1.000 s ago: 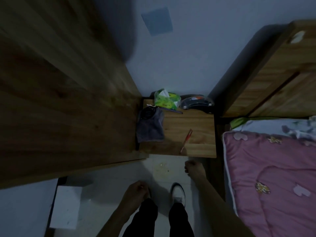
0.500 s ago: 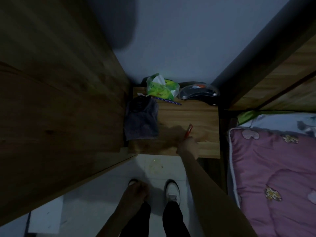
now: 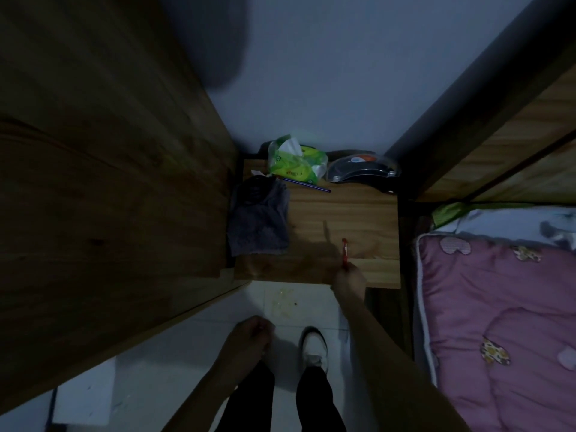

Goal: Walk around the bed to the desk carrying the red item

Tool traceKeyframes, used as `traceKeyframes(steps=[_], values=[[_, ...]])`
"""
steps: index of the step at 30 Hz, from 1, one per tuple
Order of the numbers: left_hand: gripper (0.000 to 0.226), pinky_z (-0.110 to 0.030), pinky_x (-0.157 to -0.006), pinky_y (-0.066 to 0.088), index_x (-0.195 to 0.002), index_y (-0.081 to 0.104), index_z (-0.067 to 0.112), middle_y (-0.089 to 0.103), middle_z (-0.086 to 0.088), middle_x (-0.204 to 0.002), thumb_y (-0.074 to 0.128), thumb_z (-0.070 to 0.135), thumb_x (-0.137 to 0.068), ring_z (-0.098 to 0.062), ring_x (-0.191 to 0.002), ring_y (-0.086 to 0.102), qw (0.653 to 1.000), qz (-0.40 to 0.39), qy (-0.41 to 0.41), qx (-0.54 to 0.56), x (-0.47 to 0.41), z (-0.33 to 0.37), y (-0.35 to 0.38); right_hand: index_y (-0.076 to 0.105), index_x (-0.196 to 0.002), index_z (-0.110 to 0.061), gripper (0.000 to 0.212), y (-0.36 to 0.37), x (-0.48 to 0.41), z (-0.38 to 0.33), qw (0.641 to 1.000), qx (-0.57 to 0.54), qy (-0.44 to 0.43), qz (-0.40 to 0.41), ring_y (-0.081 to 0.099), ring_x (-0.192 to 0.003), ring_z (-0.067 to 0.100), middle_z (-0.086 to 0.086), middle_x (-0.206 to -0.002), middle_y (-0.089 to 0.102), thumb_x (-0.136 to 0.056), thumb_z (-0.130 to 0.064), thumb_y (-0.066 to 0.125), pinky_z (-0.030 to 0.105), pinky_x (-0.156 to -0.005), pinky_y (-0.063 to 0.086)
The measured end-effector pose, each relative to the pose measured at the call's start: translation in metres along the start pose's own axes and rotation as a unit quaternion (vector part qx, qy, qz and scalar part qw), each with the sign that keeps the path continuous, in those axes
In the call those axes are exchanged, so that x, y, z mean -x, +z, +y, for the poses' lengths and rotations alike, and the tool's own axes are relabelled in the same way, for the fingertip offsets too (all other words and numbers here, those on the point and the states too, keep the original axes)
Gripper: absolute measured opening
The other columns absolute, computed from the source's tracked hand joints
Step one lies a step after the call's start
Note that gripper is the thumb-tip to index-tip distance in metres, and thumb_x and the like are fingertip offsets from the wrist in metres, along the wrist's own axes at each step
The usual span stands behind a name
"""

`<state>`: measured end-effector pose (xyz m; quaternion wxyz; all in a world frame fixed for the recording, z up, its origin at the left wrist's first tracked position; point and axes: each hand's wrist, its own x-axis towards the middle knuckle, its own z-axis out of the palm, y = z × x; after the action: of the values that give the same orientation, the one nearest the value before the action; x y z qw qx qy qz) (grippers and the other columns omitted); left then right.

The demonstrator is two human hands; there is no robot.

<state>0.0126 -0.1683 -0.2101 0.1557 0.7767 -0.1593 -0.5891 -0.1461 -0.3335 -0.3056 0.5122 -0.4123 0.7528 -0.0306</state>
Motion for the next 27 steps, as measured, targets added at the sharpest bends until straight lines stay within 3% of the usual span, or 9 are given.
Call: traceKeyframes(steps=[3, 6, 9, 15, 18, 20, 27], values=[[0.02, -0.032, -0.068, 0.048, -0.076, 0.066, 0.02, 0.072, -0.012, -0.079, 0.054, 0.017, -0.092, -0.019, -0.071, 0.064, 1.0, 0.01, 0.009, 0.004, 0.017, 0.005, -0.001, 0.066, -0.086, -0.02, 0.023, -0.014, 0.025, 0.017, 0.999, -0.044, -0.009, -0.017, 0.059, -0.067, 0.019, 0.008, -0.081, 0.066, -0.098, -0.025, 0.046, 0.029, -0.056, 0.042], [0.02, -0.031, -0.068, 0.048, -0.077, 0.066, 0.02, 0.072, -0.009, -0.081, 0.054, 0.02, -0.093, -0.021, -0.075, 0.066, 1.0, 0.004, 0.015, 0.001, 0.044, 0.011, -0.003, 0.066, -0.092, -0.015, 0.027, -0.038, 0.056, 0.033, 0.994, -0.092, 0.024, -0.044, 0.053, -0.06, 0.014, 0.004, -0.075, 0.06, -0.098, -0.037, 0.051, 0.027, -0.054, 0.039], [0.02, -0.03, -0.07, 0.049, -0.081, 0.067, 0.018, 0.072, -0.006, -0.084, 0.054, 0.024, -0.094, -0.021, -0.08, 0.068, 1.0, 0.001, 0.014, -0.009, 0.083, 0.014, -0.008, 0.062, -0.083, -0.015, 0.032, -0.066, 0.101, 0.047, 0.994, -0.074, 0.037, -0.065, 0.048, -0.053, 0.014, 0.003, -0.064, 0.052, -0.099, -0.041, 0.052, 0.026, -0.05, 0.037], [0.023, -0.033, -0.071, 0.049, -0.088, 0.065, 0.005, 0.069, -0.021, -0.091, 0.05, 0.019, -0.096, -0.031, -0.082, 0.067, 0.999, 0.004, 0.029, -0.029, 0.158, 0.022, -0.01, 0.069, -0.09, -0.002, 0.037, -0.13, 0.19, 0.063, 0.998, -0.022, 0.057, -0.021, 0.058, -0.065, 0.025, 0.01, -0.071, 0.062, -0.097, -0.034, 0.052, 0.032, -0.064, 0.044], [0.02, -0.031, -0.066, 0.048, -0.083, 0.064, 0.011, 0.068, -0.016, -0.085, 0.05, 0.016, -0.096, -0.024, -0.072, 0.062, 0.999, -0.01, 0.035, -0.034, 0.184, 0.023, -0.011, 0.071, -0.098, 0.001, 0.038, -0.15, 0.226, 0.074, 0.996, -0.049, 0.075, -0.004, 0.066, -0.089, 0.039, 0.024, -0.093, 0.07, -0.094, -0.034, 0.057, 0.041, -0.082, 0.052], [0.018, -0.031, -0.065, 0.048, -0.084, 0.063, 0.012, 0.067, -0.013, -0.083, 0.051, 0.017, -0.096, -0.024, -0.07, 0.061, 0.998, -0.022, 0.04, -0.044, 0.193, 0.022, -0.013, 0.072, -0.096, 0.004, 0.036, -0.16, 0.247, 0.086, 0.995, -0.068, 0.069, -0.001, 0.068, -0.089, 0.042, 0.029, -0.094, 0.071, -0.094, -0.03, 0.06, 0.046, -0.084, 0.054], [0.02, -0.033, -0.063, 0.048, -0.088, 0.064, 0.011, 0.066, -0.011, -0.08, 0.05, 0.021, -0.098, -0.022, -0.069, 0.061, 0.99, -0.052, 0.044, -0.127, 0.188, 0.018, -0.035, 0.062, -0.08, 0.001, 0.03, -0.159, 0.31, 0.132, 0.986, -0.107, 0.126, 0.029, 0.049, -0.052, 0.023, 0.013, -0.06, 0.049, -0.099, -0.021, 0.054, 0.031, -0.049, 0.038]])
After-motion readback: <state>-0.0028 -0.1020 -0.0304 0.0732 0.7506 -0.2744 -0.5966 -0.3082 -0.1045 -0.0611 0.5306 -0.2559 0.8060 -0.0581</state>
